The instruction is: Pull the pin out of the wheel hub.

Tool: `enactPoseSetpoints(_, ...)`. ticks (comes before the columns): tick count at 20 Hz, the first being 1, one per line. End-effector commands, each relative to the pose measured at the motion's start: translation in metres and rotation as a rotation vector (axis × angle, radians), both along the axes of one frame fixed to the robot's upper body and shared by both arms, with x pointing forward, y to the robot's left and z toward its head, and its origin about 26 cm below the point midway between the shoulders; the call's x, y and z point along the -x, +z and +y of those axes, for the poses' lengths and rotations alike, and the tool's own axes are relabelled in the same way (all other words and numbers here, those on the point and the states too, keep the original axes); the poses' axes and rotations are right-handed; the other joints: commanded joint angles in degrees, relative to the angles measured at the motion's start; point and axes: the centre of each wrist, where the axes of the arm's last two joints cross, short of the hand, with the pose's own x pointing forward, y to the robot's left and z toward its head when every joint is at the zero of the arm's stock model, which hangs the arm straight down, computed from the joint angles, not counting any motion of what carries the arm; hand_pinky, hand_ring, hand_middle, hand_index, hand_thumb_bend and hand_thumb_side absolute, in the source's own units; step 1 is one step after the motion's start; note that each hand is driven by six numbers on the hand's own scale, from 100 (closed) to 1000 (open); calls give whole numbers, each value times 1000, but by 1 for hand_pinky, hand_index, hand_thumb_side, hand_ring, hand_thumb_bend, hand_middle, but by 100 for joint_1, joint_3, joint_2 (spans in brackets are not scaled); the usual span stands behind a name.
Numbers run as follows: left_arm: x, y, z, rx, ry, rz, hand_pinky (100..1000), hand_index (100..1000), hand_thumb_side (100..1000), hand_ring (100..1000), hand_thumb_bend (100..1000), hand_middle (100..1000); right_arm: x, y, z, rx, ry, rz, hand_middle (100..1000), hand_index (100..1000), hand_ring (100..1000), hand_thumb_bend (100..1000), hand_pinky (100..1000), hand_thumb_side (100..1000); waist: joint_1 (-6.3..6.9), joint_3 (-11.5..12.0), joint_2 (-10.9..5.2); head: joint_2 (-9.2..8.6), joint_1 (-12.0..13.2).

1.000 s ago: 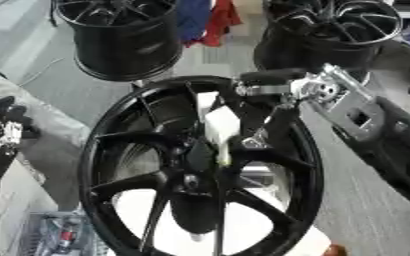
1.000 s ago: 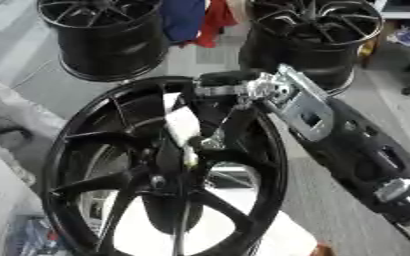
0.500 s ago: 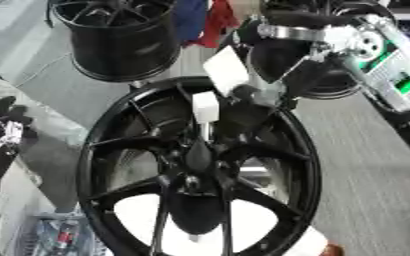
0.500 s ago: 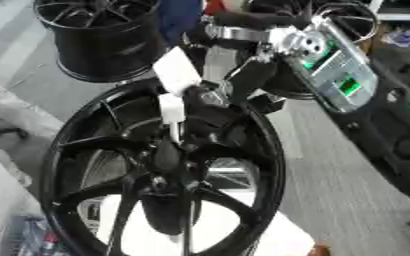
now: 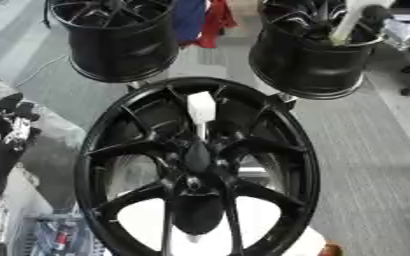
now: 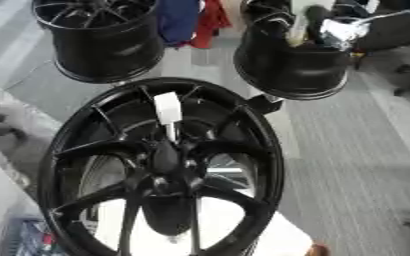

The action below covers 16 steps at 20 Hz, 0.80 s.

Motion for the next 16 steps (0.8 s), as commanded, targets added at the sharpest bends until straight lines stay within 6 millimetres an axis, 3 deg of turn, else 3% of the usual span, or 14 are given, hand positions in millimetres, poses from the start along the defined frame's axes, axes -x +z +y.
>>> enactPoseSetpoints(1, -1, 11, 6, -22, 13, -34, 592, 836, 575, 680, 204, 679, 16, -1, -32, -85, -157, -76, 415, 491, 514, 114, 584, 230, 10, -26, -31, -82, 52)
enactPoseSetpoints(7, -2, 13, 6, -17, 21, -44, 592, 836, 574, 680, 204, 680, 45, -100, -77, -252, -511, 12, 426, 500, 512, 167, 574, 194, 60, -79, 16, -126, 100)
enactPoseSetpoints(9, -2, 13, 6, -15, 24, -44, 592, 836, 575, 680, 204, 680, 57, -134, -85, -260, -608, 75, 628, 694, 607, 270, 631, 228, 68, -88, 25, -137, 109)
enactPoseSetpoints(10, -2, 13, 6, -14, 25, -44, 592, 836, 575, 680, 204, 680, 63, -150, -87, -244, -646, 117, 779, 829, 694, 325, 677, 269, 71, -92, 27, -141, 114)
enactPoseSetpoints(11, -2, 13, 6, -13, 25, -44, 592, 836, 575, 680, 204, 680, 68, -163, -89, -228, -674, 154, 838, 887, 741, 357, 715, 298, 73, -97, 26, -144, 118)
enactPoseSetpoints(16, -2, 13, 6, -10, 26, -44, 592, 836, 575, 681, 204, 681, 78, -193, -89, -279, -791, 183, 909, 922, 778, 413, 749, 361, 85, -115, 7, -162, 117)
